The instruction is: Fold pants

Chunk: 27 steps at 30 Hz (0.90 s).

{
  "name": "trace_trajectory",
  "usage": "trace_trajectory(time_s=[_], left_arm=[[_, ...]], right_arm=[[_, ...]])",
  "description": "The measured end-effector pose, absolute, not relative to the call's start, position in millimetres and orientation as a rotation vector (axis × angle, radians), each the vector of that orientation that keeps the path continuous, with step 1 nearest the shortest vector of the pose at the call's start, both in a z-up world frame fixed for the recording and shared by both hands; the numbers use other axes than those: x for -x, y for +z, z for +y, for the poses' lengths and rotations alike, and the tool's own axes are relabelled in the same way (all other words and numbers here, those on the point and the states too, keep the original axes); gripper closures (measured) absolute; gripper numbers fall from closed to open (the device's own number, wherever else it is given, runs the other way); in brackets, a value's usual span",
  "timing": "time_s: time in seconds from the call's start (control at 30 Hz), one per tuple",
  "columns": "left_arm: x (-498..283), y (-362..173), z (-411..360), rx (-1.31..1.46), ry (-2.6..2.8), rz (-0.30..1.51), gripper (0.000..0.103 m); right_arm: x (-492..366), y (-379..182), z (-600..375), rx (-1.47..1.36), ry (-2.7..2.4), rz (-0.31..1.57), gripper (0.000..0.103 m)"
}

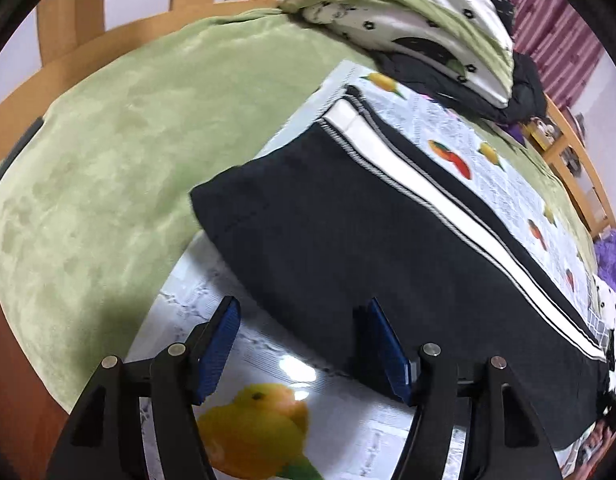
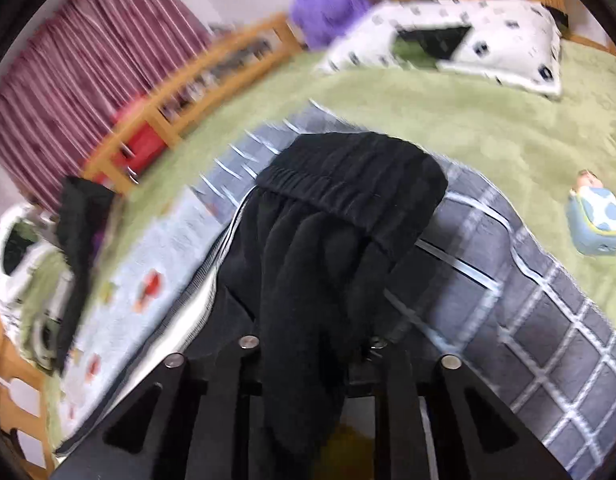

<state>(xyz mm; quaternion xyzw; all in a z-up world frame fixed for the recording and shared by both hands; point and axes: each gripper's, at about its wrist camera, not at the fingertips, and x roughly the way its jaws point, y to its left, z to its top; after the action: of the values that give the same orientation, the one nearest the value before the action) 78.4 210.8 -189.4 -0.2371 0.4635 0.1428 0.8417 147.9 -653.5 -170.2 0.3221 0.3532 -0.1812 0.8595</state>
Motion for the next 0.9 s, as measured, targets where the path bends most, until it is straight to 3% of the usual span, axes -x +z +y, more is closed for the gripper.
trace_trajectory(time_s=[0.23, 0.43, 0.53, 0.9], left_arm=[[-84.0, -187.6, 230.0, 0.465, 0.367, 0.967, 0.041], [-79.5, -141.9, 243.8, 0.347, 0.318, 0.859, 0.039], [-98.6, -127.5, 241.2, 0.312, 0.259, 0.850, 0.039], [-177.6, -134.5, 213.9, 0.239, 0.209, 0.917, 0.039]], right_arm=[[-109.5, -160.1, -648.3, -0.568, -0.403, 0.801, 0.071], [-95.9, -116.0, -597.7, -0.332, -0.368, 0.803, 0.070], [-114.6, -99.7, -556.9, -0.219, -0.306, 0.785, 0.055], [-215.1, -116.5, -416.0, -0.015, -0.011, 0.838, 0.054]])
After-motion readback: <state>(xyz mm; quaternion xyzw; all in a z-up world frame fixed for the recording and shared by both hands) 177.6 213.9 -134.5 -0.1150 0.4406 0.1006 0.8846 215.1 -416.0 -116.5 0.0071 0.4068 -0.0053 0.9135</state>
